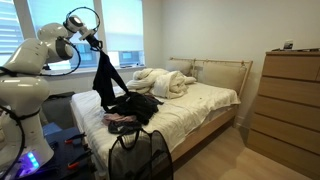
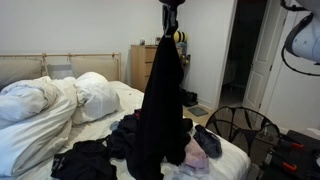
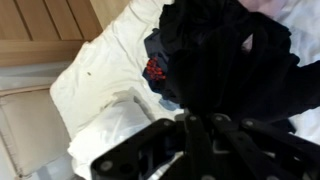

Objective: Put the black sweater in the laundry basket

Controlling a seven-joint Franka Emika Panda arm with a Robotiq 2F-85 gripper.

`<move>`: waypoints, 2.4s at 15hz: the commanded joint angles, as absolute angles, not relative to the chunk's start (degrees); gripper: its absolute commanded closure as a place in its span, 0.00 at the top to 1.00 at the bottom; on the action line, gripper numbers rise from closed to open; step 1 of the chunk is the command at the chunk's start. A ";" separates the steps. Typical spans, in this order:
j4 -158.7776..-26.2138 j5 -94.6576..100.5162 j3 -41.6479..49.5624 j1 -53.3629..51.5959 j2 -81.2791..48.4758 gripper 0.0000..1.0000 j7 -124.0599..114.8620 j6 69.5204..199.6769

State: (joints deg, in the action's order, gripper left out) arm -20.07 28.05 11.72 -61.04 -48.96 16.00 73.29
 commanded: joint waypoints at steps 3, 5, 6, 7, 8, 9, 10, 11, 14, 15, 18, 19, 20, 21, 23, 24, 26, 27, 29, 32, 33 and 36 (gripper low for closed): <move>-20.00 33.43 15.79 -59.44 -42.79 0.02 13.18 80.48; -20.00 35.38 16.33 -59.08 -41.52 0.02 12.26 84.00; -20.00 36.39 16.56 -59.01 -40.98 0.02 11.38 85.82; -20.00 37.54 16.89 -58.99 -40.52 0.02 10.17 87.59; -20.01 38.43 16.99 -58.88 -40.07 0.02 9.14 89.08; -20.00 39.92 17.50 -59.04 -39.79 0.02 7.58 91.02; -20.00 41.25 17.69 -59.10 -39.48 0.02 6.30 92.66; -20.00 42.80 18.00 -59.29 -39.26 0.02 4.70 94.66; -20.00 47.44 18.84 -59.53 -38.74 0.02 1.20 98.83; -20.00 48.93 18.99 -59.52 -38.56 0.02 0.03 99.67; -19.99 54.27 19.87 -59.77 -38.04 0.02 -4.13 100.19; -19.99 56.19 20.20 -59.90 -37.82 0.02 -5.23 100.02; -19.99 57.66 20.21 -59.93 -37.50 0.02 -6.14 99.53; -19.98 59.65 20.64 -60.17 -37.19 0.02 -7.46 98.75; -19.98 63.76 21.29 -60.66 -36.55 0.02 -9.51 97.93; -19.98 66.44 21.85 -61.06 -36.26 0.02 -10.69 97.56; -19.98 71.49 22.57 -61.91 -35.56 0.02 -12.43 96.19; -19.98 74.26 22.85 -62.45 -35.21 0.02 -12.95 95.18; -19.97 79.03 22.79 -63.38 -34.45 0.02 -12.88 92.53; -19.96 84.60 21.63 -64.26 -33.06 0.02 -10.44 87.14; -19.95 84.66 20.26 -64.05 -32.21 0.02 -9.71 85.58; -19.96 81.26 15.92 -61.83 -29.47 0.02 -8.13 80.38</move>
State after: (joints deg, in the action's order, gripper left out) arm -19.96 83.07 19.58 -63.86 -32.55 -10.47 83.35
